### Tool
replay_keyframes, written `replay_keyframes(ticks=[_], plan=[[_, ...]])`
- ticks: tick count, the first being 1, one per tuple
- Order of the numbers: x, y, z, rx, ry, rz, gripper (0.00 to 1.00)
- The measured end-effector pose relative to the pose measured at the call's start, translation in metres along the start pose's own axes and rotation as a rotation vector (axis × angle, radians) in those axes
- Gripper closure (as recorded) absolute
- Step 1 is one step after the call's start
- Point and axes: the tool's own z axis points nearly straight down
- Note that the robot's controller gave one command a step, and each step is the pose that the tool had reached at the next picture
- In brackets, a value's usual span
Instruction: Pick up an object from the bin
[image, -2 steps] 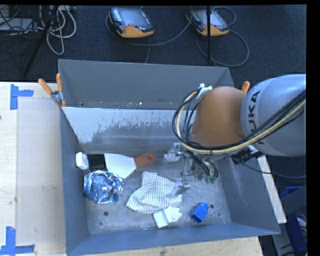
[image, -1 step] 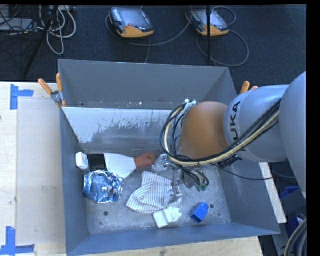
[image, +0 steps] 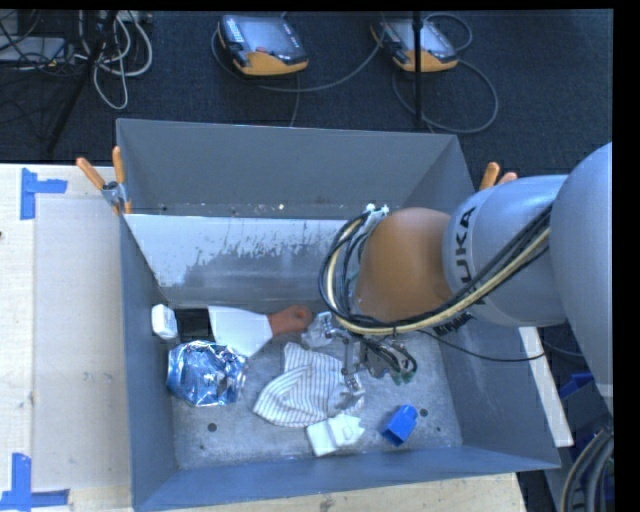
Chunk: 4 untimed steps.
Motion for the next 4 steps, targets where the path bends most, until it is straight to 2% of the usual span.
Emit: replay_keyframes(ticks=[1, 3, 4], plan=[[0.002, 0.001, -0.009, 0.0, 0.001, -0.007, 1.0], [0.002, 0.001, -0.009, 0.0, 0.001, -0.006, 1.0], [0.029, -0.024, -0.177, -0.001, 0.002, -0.306, 1.0]])
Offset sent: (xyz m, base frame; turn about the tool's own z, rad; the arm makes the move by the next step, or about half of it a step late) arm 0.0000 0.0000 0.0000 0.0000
